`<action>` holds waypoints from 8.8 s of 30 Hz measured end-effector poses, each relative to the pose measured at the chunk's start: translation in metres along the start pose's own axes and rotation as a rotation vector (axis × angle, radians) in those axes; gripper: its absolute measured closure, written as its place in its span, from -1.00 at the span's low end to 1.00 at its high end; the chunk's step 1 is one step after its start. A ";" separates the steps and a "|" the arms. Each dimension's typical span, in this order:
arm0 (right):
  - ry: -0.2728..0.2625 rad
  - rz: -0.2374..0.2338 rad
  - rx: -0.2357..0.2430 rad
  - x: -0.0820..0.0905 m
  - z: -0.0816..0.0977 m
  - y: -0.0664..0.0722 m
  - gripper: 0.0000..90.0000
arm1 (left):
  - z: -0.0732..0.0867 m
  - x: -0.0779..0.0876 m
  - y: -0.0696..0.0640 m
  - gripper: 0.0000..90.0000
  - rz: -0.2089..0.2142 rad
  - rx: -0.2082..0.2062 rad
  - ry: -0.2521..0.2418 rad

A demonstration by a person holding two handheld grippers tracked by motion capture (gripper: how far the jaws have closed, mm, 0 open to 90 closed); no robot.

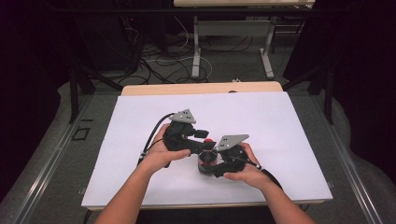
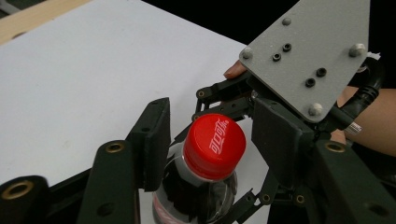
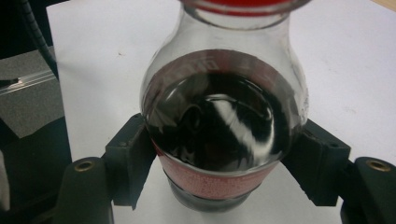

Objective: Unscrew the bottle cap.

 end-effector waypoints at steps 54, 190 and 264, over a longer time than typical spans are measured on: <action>-0.003 0.126 -0.073 0.002 0.000 -0.014 -0.34 | -0.010 -0.024 -0.002 0.33 -0.358 0.119 -0.065; -0.050 0.022 -0.023 0.003 -0.008 0.004 -0.34 | -0.003 0.005 0.001 0.13 -0.058 0.033 -0.028; -0.050 0.087 -0.039 0.003 -0.007 -0.002 -0.34 | -0.013 -0.004 -0.002 0.16 -0.200 0.188 -0.078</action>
Point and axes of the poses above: each handheld gripper's, and its own axes: x roughly backward along the jaws, z roughly out of its underside, y roughly to its left, the point moved 8 cm from there along -x, roughly forward along the jaws, and after that the axes turned 2 degrees about x, right-handed, at the moved point
